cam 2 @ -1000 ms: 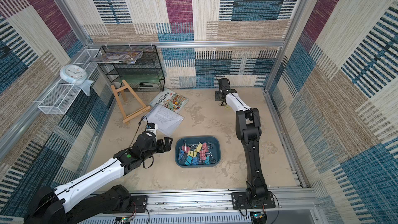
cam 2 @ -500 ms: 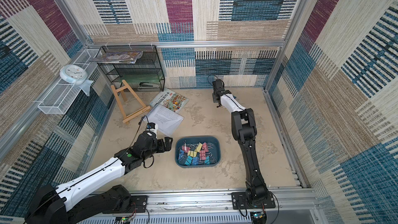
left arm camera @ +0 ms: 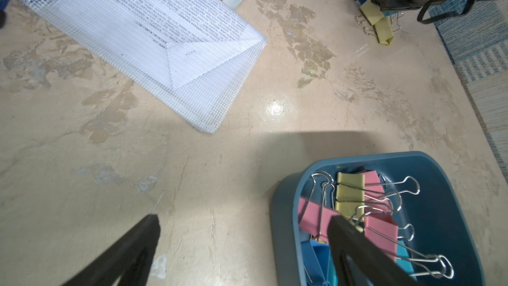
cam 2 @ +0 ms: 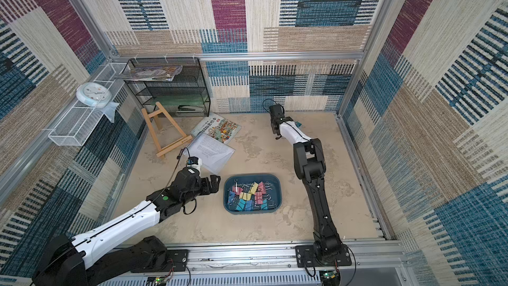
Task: Put the binder clips in the storage box
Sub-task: Pick up the binder clip at the center of the board, then place the binder clip in the storage box.
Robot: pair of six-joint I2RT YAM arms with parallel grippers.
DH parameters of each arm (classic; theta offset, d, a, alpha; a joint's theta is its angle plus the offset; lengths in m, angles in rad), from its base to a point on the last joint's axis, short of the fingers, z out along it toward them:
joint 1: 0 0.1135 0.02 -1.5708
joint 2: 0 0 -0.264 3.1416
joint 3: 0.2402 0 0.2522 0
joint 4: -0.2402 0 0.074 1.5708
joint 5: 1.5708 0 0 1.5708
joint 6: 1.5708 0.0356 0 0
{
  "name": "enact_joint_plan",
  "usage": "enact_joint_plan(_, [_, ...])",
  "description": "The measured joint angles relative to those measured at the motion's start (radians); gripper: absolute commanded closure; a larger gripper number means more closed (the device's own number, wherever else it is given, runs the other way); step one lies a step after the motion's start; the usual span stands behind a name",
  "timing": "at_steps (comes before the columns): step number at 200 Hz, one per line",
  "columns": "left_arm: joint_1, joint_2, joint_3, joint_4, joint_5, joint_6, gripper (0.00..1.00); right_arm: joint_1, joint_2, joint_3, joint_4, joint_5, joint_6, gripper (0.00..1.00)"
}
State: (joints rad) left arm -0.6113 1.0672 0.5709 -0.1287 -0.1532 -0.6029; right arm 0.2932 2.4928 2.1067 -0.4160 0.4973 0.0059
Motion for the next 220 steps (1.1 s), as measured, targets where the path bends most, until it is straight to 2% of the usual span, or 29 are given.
enact_joint_plan(53, [0.0,0.007,0.0,0.0,0.002,0.0,0.0,0.011,-0.023,-0.006,-0.004,0.023,-0.01,1.0])
enact_joint_plan(86, [0.001,-0.005,0.0,0.0,0.004,-0.001,0.01,0.042,-0.128,-0.056,-0.005,-0.027,0.021,1.0])
enact_joint_plan(112, [0.001,-0.043,-0.006,0.0,0.004,-0.013,0.01,0.055,-0.274,-0.167,-0.002,-0.092,0.089,1.0])
enact_joint_plan(139, [0.001,-0.097,-0.022,-0.008,0.003,-0.019,0.01,0.076,-0.515,-0.407,0.037,-0.178,0.195,1.0])
enact_joint_plan(183, [0.001,-0.166,-0.039,-0.03,-0.006,-0.02,0.01,0.107,-1.011,-0.926,0.145,-0.425,0.399,1.0])
enact_joint_plan(220, [0.004,-0.183,-0.039,-0.056,-0.023,-0.014,0.01,0.159,-1.272,-1.196,0.117,-0.532,0.537,1.0])
